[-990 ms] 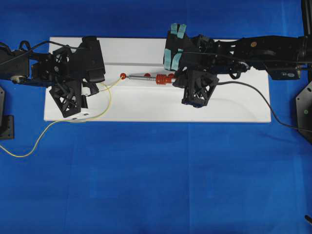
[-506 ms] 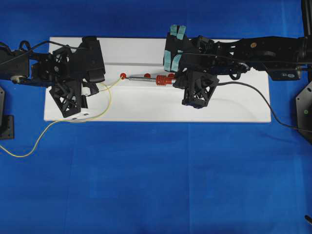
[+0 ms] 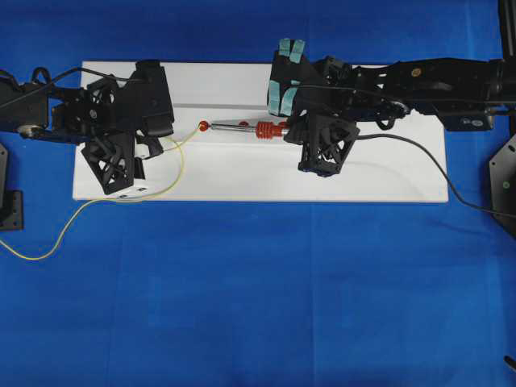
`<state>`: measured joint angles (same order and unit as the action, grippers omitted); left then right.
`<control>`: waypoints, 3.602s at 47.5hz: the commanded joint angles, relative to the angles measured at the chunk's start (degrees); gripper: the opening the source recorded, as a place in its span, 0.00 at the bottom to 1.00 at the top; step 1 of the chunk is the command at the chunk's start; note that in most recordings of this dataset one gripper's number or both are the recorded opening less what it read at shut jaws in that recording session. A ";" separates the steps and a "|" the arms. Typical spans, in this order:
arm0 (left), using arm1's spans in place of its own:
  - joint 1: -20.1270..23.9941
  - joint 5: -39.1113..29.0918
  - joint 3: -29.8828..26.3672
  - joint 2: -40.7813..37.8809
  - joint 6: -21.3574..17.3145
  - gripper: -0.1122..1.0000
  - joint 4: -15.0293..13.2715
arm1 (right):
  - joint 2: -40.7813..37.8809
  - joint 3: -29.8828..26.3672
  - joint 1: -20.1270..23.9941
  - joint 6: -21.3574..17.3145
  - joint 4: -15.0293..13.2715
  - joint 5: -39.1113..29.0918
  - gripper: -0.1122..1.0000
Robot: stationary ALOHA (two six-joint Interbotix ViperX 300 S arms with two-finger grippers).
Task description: Touch the tip of the soldering iron to the tip of the solder at the mark.
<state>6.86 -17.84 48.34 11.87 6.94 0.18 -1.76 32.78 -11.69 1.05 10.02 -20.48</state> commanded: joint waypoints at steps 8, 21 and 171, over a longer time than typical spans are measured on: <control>-0.18 0.09 -0.62 0.62 -0.09 0.13 0.00 | 0.26 -1.93 -0.09 -0.09 -0.18 -1.05 0.16; -0.35 0.09 -1.49 0.00 -0.53 0.13 0.00 | 0.26 -1.93 -0.18 -0.18 -0.18 -2.02 0.16; -2.81 -15.56 -2.11 18.11 1.32 0.13 0.00 | 23.91 14.24 -1.32 -2.90 -2.55 -4.31 0.16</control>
<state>4.13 -33.66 48.25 30.76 8.35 0.09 21.53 47.90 -12.83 -1.85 7.82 -24.87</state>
